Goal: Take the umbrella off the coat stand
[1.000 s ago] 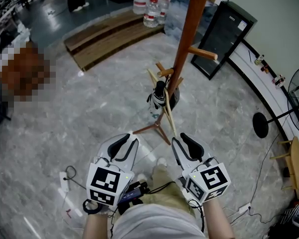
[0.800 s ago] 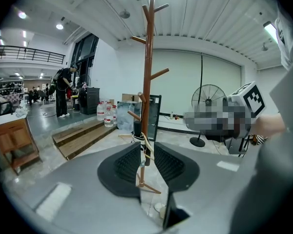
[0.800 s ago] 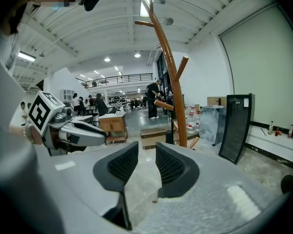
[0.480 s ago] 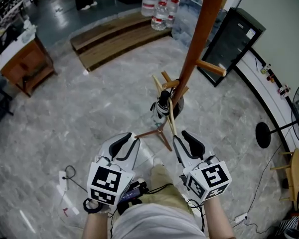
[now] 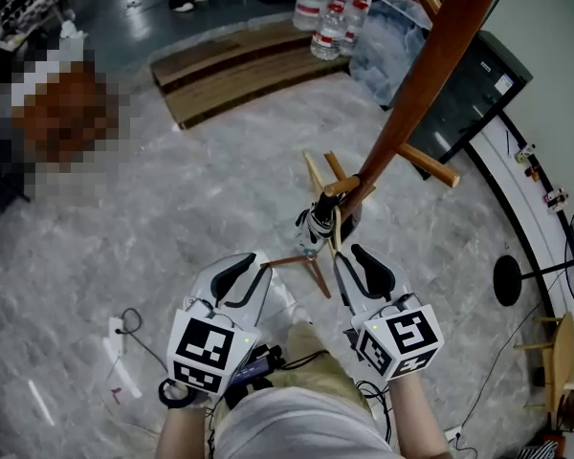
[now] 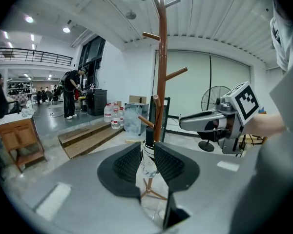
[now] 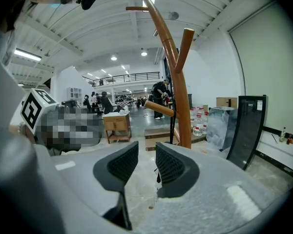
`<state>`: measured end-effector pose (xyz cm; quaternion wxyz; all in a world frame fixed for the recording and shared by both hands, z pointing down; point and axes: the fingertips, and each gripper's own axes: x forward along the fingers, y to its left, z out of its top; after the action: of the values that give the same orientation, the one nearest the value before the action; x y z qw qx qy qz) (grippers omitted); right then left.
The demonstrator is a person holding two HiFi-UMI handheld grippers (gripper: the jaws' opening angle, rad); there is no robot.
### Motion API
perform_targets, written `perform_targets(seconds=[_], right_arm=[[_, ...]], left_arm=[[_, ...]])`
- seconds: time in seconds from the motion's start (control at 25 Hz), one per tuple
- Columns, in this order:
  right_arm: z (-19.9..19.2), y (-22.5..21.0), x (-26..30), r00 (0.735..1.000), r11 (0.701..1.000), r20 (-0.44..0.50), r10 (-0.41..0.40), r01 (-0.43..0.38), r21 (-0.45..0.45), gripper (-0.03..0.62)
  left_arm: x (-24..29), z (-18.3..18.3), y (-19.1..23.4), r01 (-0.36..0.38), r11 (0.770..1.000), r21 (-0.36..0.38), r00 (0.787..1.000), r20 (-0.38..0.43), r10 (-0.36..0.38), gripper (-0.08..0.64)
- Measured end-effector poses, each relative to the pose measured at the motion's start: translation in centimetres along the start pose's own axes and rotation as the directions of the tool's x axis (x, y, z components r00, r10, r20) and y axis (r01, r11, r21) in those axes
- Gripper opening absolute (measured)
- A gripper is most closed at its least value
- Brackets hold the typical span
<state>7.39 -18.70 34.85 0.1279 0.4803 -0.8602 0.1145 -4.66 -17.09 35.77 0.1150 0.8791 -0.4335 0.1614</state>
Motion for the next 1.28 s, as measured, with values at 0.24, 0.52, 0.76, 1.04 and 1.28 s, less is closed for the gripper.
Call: perform_targets(seconds=[0.24,0.52,0.76,1.04,1.28], right_arm=[[0.6,-1.6,1.9,1.000,1.000,-0.011,0.017,-0.017,-0.024,0.107],[0.8,-3.1,4.4,0.999,0.998,-0.036,0.029,-0.031,-0.048,0.107],[1.0,-4.9,6.1,0.999,0.998,-0.052,0.015,-0.019,-0.063,0.107],[0.7,-5.5,7.4,0.997,0.997,-0.067,0.036,-0.041,-0.068,0.107],[0.9,-6.0,7.8,0.998,0.997,-0.053,0.046,-0.049,-0.064,0.054]], left_arm=[[1.1,0.6,0.6,-0.029,0.999,-0.015,1.000,0.005,0.030,0.086],[2.3,1.1,1.5,-0.063,0.997,-0.040,0.998,0.011,0.064,0.086],[3.3,1.1,2.0,-0.089,0.994,-0.061,0.996,0.006,0.090,0.086],[4.0,0.8,2.3,-0.105,0.992,-0.074,0.994,-0.002,0.106,0.086],[4.7,0.8,2.3,-0.111,0.991,-0.079,0.994,-0.008,0.111,0.086]])
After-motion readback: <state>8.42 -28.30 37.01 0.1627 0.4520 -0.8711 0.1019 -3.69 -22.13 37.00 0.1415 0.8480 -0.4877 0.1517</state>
